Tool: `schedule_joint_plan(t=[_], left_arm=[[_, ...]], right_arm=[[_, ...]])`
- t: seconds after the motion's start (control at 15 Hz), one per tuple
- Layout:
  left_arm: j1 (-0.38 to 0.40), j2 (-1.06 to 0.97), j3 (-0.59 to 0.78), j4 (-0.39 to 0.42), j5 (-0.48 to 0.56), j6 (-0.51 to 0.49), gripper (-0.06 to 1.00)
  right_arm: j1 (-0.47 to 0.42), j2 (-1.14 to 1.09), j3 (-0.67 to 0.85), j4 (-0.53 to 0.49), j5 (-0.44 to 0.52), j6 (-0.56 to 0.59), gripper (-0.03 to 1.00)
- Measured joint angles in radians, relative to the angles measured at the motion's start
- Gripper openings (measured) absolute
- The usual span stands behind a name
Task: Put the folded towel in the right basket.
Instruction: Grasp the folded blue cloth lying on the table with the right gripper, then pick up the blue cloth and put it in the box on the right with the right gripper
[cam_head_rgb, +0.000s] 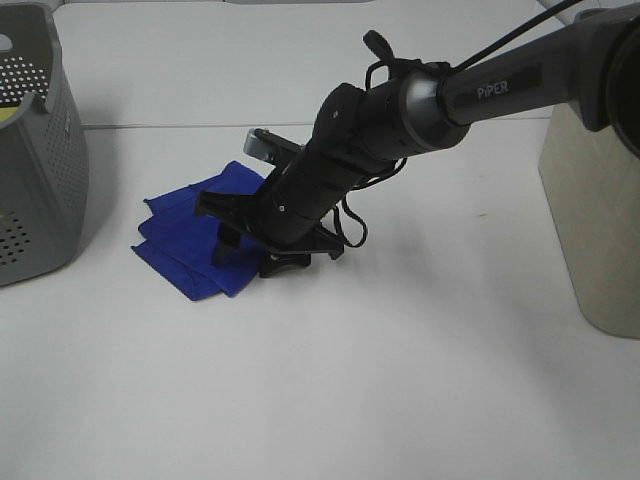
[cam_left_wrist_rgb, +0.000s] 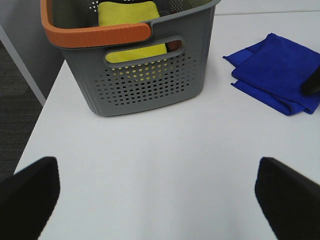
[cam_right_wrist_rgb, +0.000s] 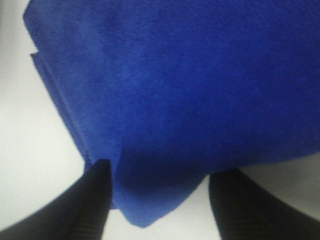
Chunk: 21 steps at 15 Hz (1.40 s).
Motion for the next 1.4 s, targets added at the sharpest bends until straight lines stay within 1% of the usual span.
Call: schedule_joint_plan(t=[0.07,0.13,0.2,0.27,0.33,0.6,0.67,0.8,0.87,0.93,1.07,1.27,1.4], left_arm=[[0.000,0.000,0.000,0.000,0.000,0.000,0.99],[0.000,0.000,0.000,0.000,0.000,0.000,0.99],[0.000,0.000,0.000,0.000,0.000,0.000,0.99],[0.000,0.000,0.000,0.000,0.000,0.000,0.99],[0.000,0.000,0.000,0.000,0.000,0.000,0.99],[0.000,0.000,0.000,0.000,0.000,0.000,0.99],[0.000,0.000,0.000,0.000,0.000,0.000,0.99],[0.000,0.000,0.000,0.000,0.000,0.000,0.99],[0.000,0.000,0.000,0.000,0.000,0.000,0.99],[0.000,0.000,0.000,0.000,0.000,0.000,0.99],[0.000,0.000,0.000,0.000,0.000,0.000,0.99],[0.000,0.000,0.000,0.000,0.000,0.000,0.99],[0.000,0.000,0.000,0.000,0.000,0.000,0.99]], right_arm=[[0.000,0.002,0.000,-0.043,0.001,0.035,0.44],[-0.001,0.006,0.000,-0.073,0.003,0.052,0.29],[-0.002,0.008,0.000,-0.081,0.003,0.056,0.17],[-0.003,0.010,0.000,-0.081,0.005,0.056,0.10],[-0.003,0.011,0.000,-0.082,0.005,0.056,0.06],[-0.003,0.011,-0.002,-0.084,0.012,0.051,0.05],[-0.003,0.005,-0.002,-0.094,0.015,0.044,0.05],[-0.003,-0.019,0.001,-0.151,0.057,0.021,0.05],[-0.003,-0.051,0.008,-0.212,0.090,0.015,0.05],[-0.003,-0.086,0.011,-0.250,0.111,0.014,0.05],[-0.003,-0.175,0.012,-0.295,0.148,-0.014,0.05],[-0.006,-0.336,0.012,-0.308,0.202,-0.103,0.05],[-0.031,-0.441,0.012,-0.308,0.223,-0.136,0.05]])
